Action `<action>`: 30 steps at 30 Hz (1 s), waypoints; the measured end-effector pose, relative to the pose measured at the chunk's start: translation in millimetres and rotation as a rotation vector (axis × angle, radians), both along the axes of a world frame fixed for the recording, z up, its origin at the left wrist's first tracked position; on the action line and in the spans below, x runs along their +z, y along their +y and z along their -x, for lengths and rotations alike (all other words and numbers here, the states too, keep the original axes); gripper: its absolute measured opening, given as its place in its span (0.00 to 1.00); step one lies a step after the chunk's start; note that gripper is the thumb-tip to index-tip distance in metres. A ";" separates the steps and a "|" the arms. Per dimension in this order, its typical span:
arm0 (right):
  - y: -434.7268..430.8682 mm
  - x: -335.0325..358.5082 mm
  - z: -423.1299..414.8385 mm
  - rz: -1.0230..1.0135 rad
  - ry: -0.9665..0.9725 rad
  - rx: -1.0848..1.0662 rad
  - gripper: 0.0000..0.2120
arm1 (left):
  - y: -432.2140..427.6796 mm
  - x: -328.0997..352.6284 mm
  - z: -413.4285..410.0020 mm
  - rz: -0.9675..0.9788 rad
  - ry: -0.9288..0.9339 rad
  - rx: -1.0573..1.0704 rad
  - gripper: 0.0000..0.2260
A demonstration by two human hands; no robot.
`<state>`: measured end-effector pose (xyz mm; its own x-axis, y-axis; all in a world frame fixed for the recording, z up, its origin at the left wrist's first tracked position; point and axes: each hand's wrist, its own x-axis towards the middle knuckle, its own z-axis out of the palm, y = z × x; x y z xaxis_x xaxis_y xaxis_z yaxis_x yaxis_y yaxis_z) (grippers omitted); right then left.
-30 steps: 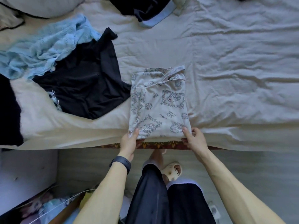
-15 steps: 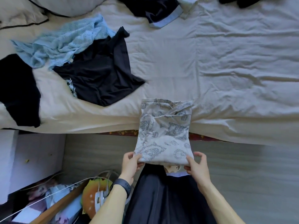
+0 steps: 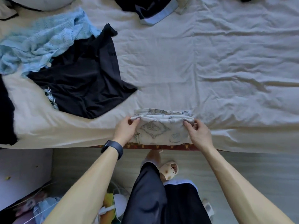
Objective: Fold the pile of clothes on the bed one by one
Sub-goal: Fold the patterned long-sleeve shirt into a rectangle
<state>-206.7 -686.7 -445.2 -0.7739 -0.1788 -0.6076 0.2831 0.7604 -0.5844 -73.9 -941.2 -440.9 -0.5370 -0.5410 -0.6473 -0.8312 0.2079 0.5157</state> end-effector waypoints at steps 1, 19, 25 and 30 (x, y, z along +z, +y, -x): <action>-5.1 -5.4 4.5 -0.022 0.010 -0.010 0.14 | -3.6 -7.7 6.9 0.061 -0.022 -0.018 0.14; -18.8 -41.2 25.6 -0.148 -0.231 -0.296 0.29 | -6.5 -45.0 16.2 -0.263 -0.036 0.265 0.25; -17.5 -40.3 17.7 0.139 -0.355 -0.261 0.39 | 3.0 -46.6 9.8 -0.384 0.013 0.402 0.14; -10.0 -11.4 8.5 0.162 -0.251 -0.273 0.34 | 9.3 -29.5 25.6 -0.475 0.072 0.429 0.11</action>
